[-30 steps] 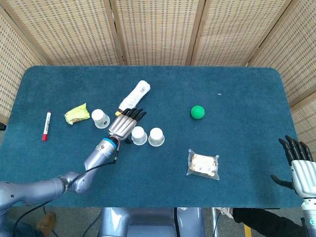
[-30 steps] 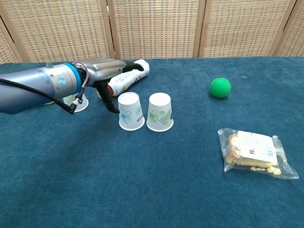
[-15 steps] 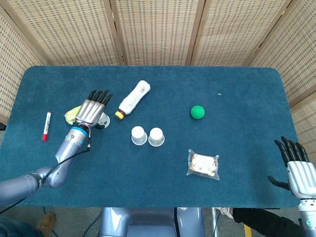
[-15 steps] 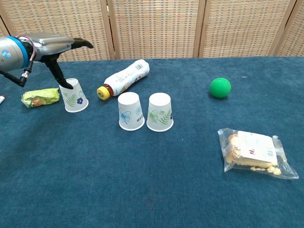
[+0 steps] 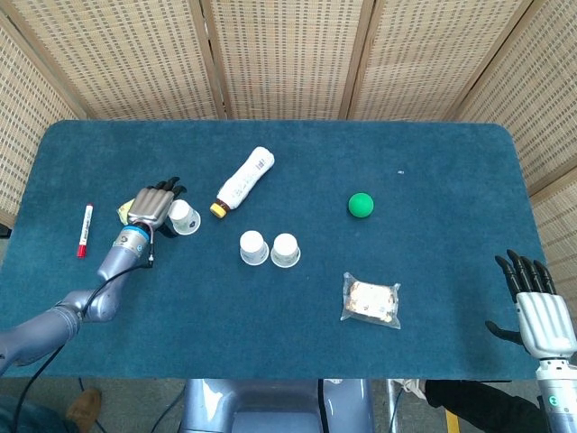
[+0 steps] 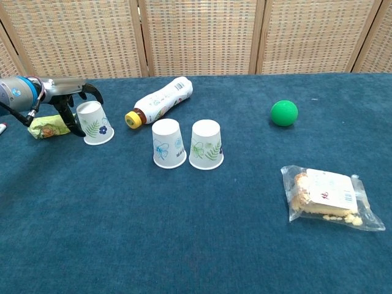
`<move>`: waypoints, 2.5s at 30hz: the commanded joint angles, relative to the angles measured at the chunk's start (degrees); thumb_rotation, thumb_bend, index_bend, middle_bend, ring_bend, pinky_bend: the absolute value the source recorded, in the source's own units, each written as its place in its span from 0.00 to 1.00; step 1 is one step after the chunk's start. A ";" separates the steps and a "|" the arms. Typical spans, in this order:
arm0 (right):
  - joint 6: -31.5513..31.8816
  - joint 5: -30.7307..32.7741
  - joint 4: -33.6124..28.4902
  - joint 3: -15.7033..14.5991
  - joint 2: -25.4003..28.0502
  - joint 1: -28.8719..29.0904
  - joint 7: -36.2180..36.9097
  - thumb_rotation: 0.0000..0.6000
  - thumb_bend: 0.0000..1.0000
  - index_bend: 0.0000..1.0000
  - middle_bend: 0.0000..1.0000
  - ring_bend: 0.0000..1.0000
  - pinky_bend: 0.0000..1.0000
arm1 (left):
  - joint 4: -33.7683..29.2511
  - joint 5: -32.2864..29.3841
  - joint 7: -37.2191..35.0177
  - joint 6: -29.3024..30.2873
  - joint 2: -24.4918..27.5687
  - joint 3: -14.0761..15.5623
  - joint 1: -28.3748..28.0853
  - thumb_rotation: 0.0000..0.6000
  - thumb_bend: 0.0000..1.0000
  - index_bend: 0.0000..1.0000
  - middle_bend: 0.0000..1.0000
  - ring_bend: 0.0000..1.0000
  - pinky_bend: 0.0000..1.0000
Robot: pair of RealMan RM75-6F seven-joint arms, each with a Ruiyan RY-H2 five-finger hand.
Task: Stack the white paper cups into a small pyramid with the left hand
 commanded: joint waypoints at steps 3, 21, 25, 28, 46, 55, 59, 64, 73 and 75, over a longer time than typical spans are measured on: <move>0.02 0.22 0.18 0.00 -0.16 -0.05 -0.12 1.00 0.00 0.00 0.00 0.00 0.00 | 2.32 2.86 -3.66 0.62 -1.97 -0.53 -0.13 1.00 0.10 0.36 0.22 0.27 0.31; 0.46 -0.17 -0.21 -0.04 0.42 -0.21 0.93 1.00 0.00 0.00 0.00 0.00 0.00 | -24.48 16.10 -11.93 11.14 11.95 -3.74 2.28 1.00 0.17 0.53 0.39 0.41 0.40; 0.67 -0.56 -0.39 -0.17 0.61 -0.29 1.21 1.00 0.00 0.00 0.00 0.00 0.00 | -34.11 16.13 -8.11 12.32 15.73 -4.53 1.62 1.00 0.17 0.52 0.38 0.41 0.40; 0.84 -0.78 -0.45 -0.25 0.79 -0.39 1.57 1.00 0.00 0.00 0.00 0.00 0.00 | -38.06 14.12 -3.45 12.75 16.43 -4.89 0.40 1.00 0.17 0.52 0.38 0.41 0.40; 0.41 -0.29 0.23 0.09 1.92 -0.39 5.05 1.00 0.00 0.00 0.00 0.00 0.00 | -35.46 -10.92 16.86 14.09 6.59 -3.81 -11.48 1.00 0.15 0.49 0.35 0.40 0.37; -0.06 0.09 0.47 0.15 1.92 -0.25 5.41 1.00 0.00 0.00 0.00 0.00 0.00 | -33.80 -13.53 16.51 14.09 5.15 -3.68 -13.35 1.00 0.13 0.47 0.34 0.38 0.36; -0.10 0.17 0.47 0.19 1.94 -0.22 5.46 1.00 0.00 0.00 0.00 0.00 0.00 | -33.63 -14.66 16.49 13.40 5.02 -3.46 -14.10 1.00 0.12 0.41 0.26 0.31 0.31; -0.18 0.15 0.47 0.11 1.93 -0.22 5.41 1.00 0.00 0.00 0.00 0.00 0.00 | -35.25 -17.74 16.51 11.65 6.47 -3.38 -15.19 1.00 0.02 0.14 0.01 0.05 0.19; 0.66 -0.61 0.18 -0.13 2.18 -0.61 5.61 1.00 0.00 0.00 0.00 0.00 0.00 | -44.03 -10.97 9.85 15.71 14.24 -6.38 -11.46 1.00 0.00 0.00 0.00 0.00 0.01; 0.88 -0.77 0.09 -0.17 2.27 -0.71 5.79 1.00 0.00 0.00 0.00 0.00 0.00 | -46.03 -8.73 8.40 16.88 16.91 -6.67 -9.87 1.00 0.00 0.00 0.00 0.00 0.00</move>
